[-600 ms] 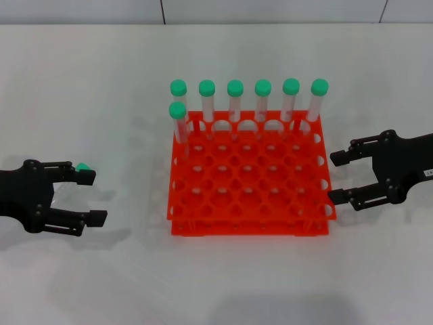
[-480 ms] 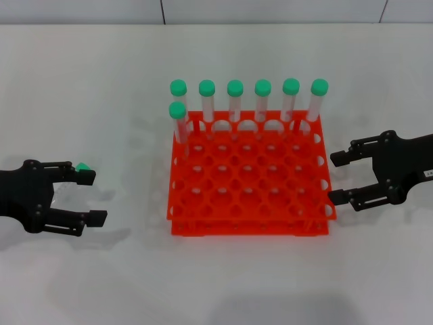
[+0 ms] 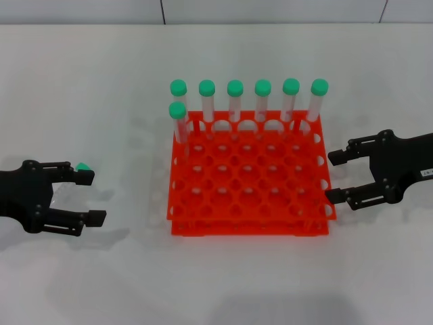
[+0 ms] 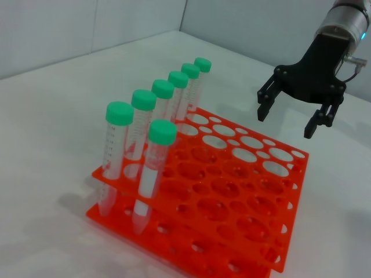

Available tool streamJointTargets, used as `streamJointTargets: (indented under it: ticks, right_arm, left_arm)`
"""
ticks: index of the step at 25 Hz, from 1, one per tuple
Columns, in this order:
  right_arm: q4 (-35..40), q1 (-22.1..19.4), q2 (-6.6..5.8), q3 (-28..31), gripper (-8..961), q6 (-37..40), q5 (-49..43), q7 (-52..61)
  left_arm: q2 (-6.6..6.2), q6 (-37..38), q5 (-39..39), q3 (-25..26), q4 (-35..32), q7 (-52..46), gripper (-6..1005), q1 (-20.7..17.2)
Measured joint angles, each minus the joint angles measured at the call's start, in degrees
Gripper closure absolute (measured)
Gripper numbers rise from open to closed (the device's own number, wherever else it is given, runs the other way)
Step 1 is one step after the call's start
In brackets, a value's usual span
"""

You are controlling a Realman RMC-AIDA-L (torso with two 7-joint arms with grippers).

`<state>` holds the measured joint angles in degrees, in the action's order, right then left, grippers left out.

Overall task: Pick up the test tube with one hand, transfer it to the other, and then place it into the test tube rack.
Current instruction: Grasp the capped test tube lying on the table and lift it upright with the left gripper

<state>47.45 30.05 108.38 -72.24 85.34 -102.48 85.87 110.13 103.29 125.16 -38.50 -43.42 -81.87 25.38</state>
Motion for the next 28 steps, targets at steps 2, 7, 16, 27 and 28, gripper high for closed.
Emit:
streamJointTargets:
  ticks: [2,7,16,27,28]
  right_arm:
    - [0.0,0.0,0.1,0.0,229,-0.1,0.0,0.0]
    - [0.0,-0.4,0.43,0.0,228,-0.6,0.0,-0.6]
    - [0.1,-1.1,1.04,2.7,228,-0.7,0.0,-1.5]
    - [0.6,-2.1,1.98,4.5,229,-0.1,0.1,-3.0]
    - [0.6,-2.1,2.03,4.5,229,-0.1,0.1,-3.0]
  left_arm:
    - [0.0,0.0,0.0,0.0,0.0,-0.1,120,-0.1]
    - [0.07,0.0,0.0,0.0,0.0,-1.1,123,-0.1]
    - [1.62,2.3,0.8,0.0,-10.8,-14.7,127,-1.7]
    - [2.92,6.6,10.2,-0.1,-27.9,-37.3,133,-2.1]
    - [2.78,6.8,11.6,-0.1,-28.4,-39.2,134,-1.7]
